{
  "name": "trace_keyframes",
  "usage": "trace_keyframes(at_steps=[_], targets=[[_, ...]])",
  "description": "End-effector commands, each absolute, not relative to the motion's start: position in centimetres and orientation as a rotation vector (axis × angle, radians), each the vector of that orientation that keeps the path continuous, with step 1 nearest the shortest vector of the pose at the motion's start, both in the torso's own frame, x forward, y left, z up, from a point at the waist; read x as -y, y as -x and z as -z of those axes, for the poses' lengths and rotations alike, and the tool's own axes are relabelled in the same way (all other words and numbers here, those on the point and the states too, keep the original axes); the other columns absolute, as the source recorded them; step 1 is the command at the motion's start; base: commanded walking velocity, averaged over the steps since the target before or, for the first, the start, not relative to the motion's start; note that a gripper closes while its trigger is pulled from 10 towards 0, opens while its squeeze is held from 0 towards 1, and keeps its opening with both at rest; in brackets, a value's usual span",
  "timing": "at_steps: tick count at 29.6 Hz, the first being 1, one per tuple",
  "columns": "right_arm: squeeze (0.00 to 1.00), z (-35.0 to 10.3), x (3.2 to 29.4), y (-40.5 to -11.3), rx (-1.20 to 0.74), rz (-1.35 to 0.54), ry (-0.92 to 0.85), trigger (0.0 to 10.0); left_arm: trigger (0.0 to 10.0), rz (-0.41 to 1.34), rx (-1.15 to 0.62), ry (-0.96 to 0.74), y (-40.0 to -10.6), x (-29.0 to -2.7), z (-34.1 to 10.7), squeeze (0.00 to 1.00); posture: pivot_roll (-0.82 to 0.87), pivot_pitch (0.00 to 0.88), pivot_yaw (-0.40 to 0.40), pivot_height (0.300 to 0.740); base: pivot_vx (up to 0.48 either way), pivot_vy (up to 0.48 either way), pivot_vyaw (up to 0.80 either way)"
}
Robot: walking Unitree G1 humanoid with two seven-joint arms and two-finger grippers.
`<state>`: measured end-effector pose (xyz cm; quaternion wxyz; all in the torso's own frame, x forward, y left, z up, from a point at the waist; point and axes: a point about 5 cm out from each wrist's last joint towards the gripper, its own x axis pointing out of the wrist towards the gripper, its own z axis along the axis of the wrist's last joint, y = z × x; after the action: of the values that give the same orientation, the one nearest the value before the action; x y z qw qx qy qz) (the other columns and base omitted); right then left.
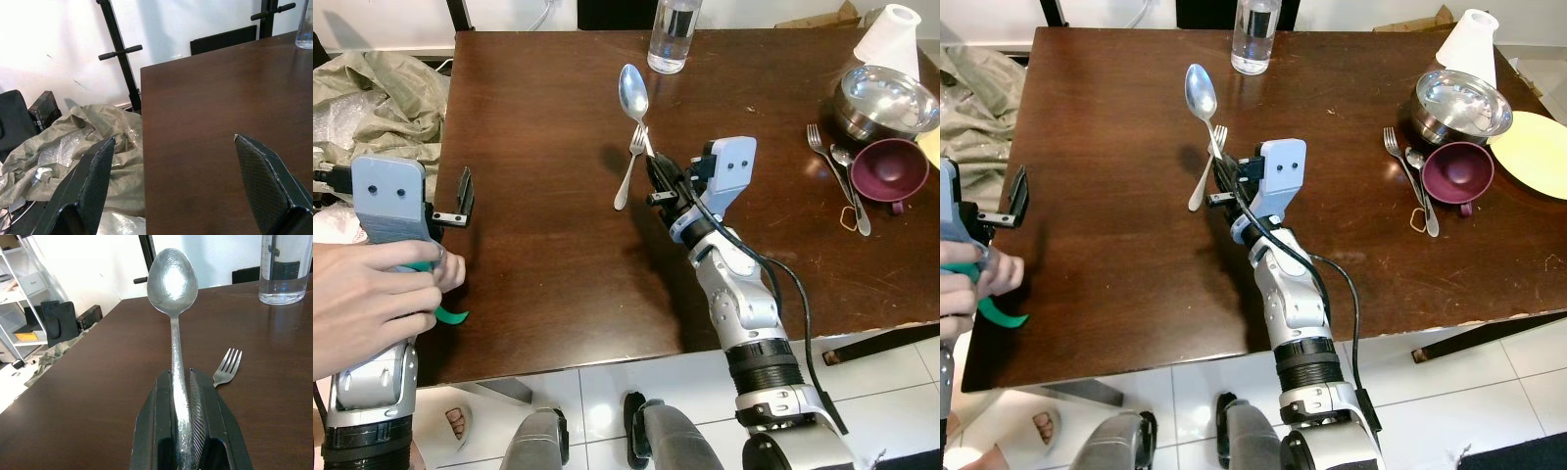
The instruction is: Setting the table
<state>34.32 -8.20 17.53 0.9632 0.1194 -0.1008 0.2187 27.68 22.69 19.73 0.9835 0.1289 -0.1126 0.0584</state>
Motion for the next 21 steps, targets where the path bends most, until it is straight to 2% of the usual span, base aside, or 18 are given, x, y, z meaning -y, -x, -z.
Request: trace_keyframes(at_steps=[1,21], targets=[[0.0,-16.9,8.27,-34.22,0.177,-0.437,-0.244,10.0,10.0,-0.097,0.201,-0.255,-27.63,-22.19,-18.99,0.0,0.03,0.138,0.002,0.74,0.0,0.0,0.0],[0.0,-16.94,8.08,-34.22,0.176,-0.444,-0.24,10.0,10.0,-0.092,0.2,-0.256,-27.64,-21.96,-18.92,0.0,0.03,0.13,0.001,0.74,0.0,0.0,0.0]])
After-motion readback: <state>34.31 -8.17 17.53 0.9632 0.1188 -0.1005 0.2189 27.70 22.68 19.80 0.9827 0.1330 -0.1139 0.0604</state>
